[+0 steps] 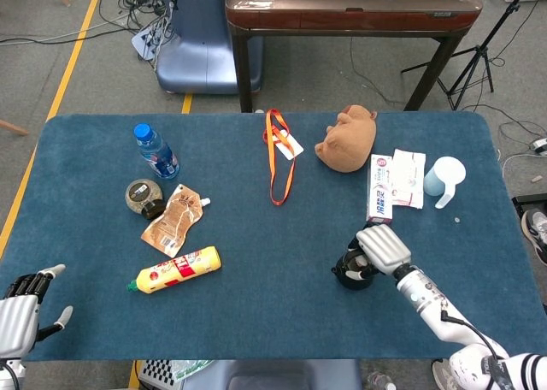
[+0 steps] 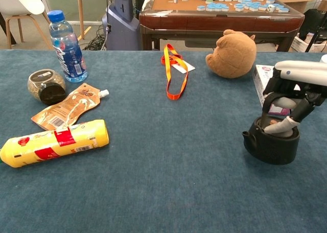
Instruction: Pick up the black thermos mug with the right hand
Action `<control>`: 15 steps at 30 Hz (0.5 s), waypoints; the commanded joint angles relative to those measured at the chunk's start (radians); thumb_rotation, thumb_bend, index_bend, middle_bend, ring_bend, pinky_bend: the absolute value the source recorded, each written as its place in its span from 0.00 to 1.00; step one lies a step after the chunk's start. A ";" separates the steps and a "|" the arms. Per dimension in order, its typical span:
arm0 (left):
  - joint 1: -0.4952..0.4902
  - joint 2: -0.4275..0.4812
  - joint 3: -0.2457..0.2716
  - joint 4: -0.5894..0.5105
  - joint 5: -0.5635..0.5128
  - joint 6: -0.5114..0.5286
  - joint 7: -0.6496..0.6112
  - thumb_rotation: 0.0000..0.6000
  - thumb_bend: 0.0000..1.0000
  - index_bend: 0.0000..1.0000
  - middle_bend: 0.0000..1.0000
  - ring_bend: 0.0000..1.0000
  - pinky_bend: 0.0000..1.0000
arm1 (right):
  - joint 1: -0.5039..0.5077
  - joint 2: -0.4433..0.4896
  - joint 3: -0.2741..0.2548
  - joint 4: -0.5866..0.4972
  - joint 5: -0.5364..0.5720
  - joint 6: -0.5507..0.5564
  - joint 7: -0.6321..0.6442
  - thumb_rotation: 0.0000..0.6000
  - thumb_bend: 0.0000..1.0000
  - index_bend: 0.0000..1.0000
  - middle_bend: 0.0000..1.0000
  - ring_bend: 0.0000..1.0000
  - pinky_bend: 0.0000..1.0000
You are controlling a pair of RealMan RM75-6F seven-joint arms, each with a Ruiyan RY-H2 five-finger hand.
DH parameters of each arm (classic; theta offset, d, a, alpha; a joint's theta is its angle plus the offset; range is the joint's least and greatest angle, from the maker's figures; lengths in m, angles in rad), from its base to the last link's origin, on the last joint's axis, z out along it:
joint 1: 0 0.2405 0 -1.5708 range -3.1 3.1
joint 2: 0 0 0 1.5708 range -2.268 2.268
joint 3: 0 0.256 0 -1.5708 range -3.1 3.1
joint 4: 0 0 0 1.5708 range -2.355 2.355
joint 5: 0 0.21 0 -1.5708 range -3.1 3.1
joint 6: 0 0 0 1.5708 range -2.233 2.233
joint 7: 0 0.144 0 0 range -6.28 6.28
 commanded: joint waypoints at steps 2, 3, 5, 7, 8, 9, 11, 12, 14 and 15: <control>-0.001 0.001 0.001 -0.004 0.003 -0.001 0.002 1.00 0.25 0.21 0.23 0.23 0.15 | -0.006 0.003 0.006 0.003 -0.010 0.041 -0.024 1.00 0.01 0.93 0.97 0.92 0.30; -0.002 0.001 0.002 -0.005 0.003 -0.002 0.003 1.00 0.25 0.21 0.23 0.23 0.15 | -0.008 0.003 0.006 0.002 -0.011 0.047 -0.026 1.00 0.00 0.93 0.97 0.92 0.30; -0.002 0.002 0.002 -0.007 0.005 -0.002 0.004 1.00 0.25 0.21 0.23 0.23 0.15 | -0.011 0.005 0.009 -0.002 -0.011 0.060 -0.024 1.00 0.00 0.94 0.98 0.93 0.30; -0.003 0.002 0.003 -0.008 0.007 -0.001 0.006 1.00 0.25 0.21 0.23 0.23 0.15 | -0.014 0.007 0.010 -0.003 -0.015 0.070 -0.022 1.00 0.00 0.95 0.98 0.93 0.31; -0.003 0.002 0.003 -0.009 0.008 -0.001 0.006 1.00 0.25 0.21 0.23 0.23 0.15 | -0.015 0.008 0.011 -0.003 -0.018 0.075 -0.023 1.00 0.00 0.96 0.99 0.93 0.31; -0.003 0.002 0.003 -0.010 0.008 -0.001 0.008 1.00 0.25 0.21 0.23 0.23 0.15 | -0.015 0.011 0.009 -0.001 -0.023 0.079 -0.031 0.98 0.00 0.96 0.99 0.94 0.31; -0.002 0.003 0.003 -0.011 0.008 0.000 0.008 1.00 0.25 0.21 0.23 0.23 0.15 | -0.016 0.014 0.008 0.000 -0.029 0.086 -0.039 0.79 0.00 0.98 0.99 0.94 0.32; -0.001 0.003 0.004 -0.012 0.008 0.001 0.009 1.00 0.25 0.21 0.23 0.23 0.15 | -0.017 0.014 0.009 -0.001 -0.031 0.092 -0.035 0.63 0.00 0.99 1.00 0.95 0.32; -0.001 0.003 0.004 -0.012 0.009 0.001 0.009 1.00 0.25 0.21 0.23 0.23 0.15 | -0.020 0.014 0.011 -0.002 -0.033 0.100 -0.027 0.48 0.00 1.00 1.00 0.95 0.32; 0.000 0.004 0.005 -0.013 0.009 0.002 0.010 1.00 0.25 0.21 0.23 0.23 0.15 | -0.022 0.011 0.012 -0.001 -0.036 0.109 -0.024 0.42 0.00 1.00 1.00 0.95 0.32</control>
